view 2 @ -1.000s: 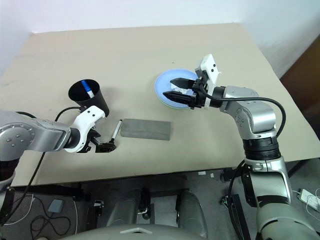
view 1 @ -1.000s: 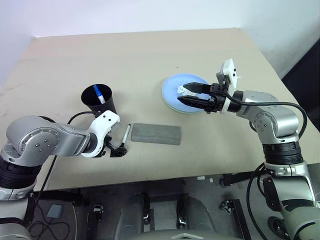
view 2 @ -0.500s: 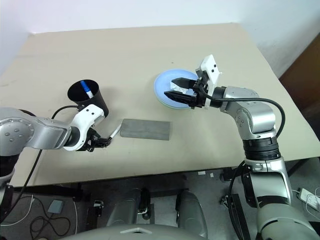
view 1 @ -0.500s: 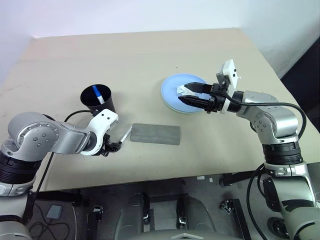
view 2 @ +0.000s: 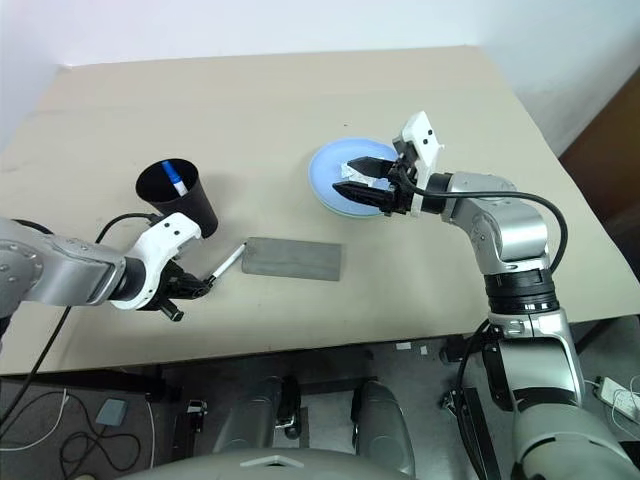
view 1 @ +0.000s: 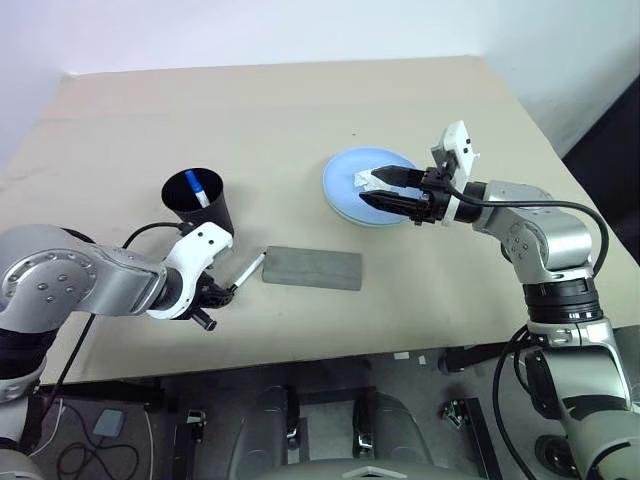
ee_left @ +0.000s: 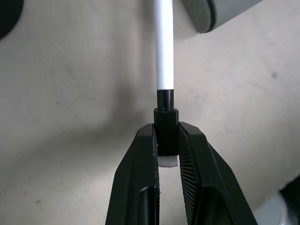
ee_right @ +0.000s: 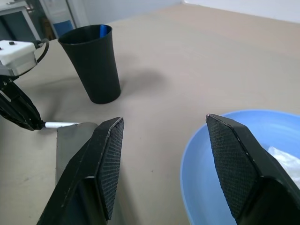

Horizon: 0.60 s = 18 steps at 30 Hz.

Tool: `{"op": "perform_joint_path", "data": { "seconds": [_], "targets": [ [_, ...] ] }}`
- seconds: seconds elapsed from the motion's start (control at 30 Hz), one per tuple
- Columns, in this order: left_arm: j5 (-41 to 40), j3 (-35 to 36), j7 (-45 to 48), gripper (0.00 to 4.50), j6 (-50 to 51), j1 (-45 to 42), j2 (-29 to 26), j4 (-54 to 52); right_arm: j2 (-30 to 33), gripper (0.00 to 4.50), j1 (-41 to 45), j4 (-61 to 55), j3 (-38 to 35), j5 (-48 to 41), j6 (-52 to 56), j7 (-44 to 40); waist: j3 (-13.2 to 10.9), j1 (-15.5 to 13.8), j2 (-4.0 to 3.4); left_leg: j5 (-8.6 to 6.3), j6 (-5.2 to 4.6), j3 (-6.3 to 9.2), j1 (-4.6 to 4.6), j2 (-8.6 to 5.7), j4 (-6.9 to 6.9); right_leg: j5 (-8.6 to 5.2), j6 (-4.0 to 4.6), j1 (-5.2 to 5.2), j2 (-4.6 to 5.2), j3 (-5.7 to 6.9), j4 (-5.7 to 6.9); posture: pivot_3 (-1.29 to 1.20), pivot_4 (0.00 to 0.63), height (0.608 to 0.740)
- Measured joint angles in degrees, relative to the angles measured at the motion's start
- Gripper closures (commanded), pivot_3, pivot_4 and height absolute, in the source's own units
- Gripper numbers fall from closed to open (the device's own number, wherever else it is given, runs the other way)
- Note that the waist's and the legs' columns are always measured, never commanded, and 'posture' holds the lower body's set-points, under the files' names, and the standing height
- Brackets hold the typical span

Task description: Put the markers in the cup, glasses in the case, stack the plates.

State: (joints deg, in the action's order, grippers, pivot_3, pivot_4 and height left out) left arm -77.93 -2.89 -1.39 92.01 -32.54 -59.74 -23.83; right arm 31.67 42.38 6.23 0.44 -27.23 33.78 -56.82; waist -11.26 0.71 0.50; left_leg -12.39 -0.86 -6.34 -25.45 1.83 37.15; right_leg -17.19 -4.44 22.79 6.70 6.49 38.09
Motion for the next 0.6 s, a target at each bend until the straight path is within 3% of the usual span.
{"op": "perform_joint_path", "data": {
  "seconds": [0.37,0.5,0.6],
  "targets": [
    [6.5,7.7,11.9,4.25,-1.8,3.1,-8.9,-3.1,-0.2,1.55,1.7,3.0,0.1,0.2,-1.7,-1.1,0.0,0.0,0.01,-0.04,0.10,-0.02,-0.03,0.00,-0.03,0.00,0.00,0.07,-0.02,0.00,-0.01,0.00,0.150,0.719],
    [9.0,11.3,16.4,4.25,-7.0,4.7,-8.5,-5.1,-0.6,1.55,2.5,3.5,0.4,0.7,-2.2,-1.2,0.0,0.0,0.01,-0.08,0.15,-0.02,-0.04,0.00,-0.03,0.00,0.00,0.08,0.02,0.00,-0.02,0.00,0.150,0.719],
    [10.2,15.4,19.3,4.25,-13.1,5.7,-4.6,-5.8,-0.7,1.55,2.7,3.7,0.4,1.2,-2.9,-1.6,0.0,0.0,0.00,-0.08,0.15,-0.02,-0.05,0.00,-0.04,0.00,0.00,0.07,0.01,0.00,-0.02,0.00,0.150,0.719]
  ]
}}
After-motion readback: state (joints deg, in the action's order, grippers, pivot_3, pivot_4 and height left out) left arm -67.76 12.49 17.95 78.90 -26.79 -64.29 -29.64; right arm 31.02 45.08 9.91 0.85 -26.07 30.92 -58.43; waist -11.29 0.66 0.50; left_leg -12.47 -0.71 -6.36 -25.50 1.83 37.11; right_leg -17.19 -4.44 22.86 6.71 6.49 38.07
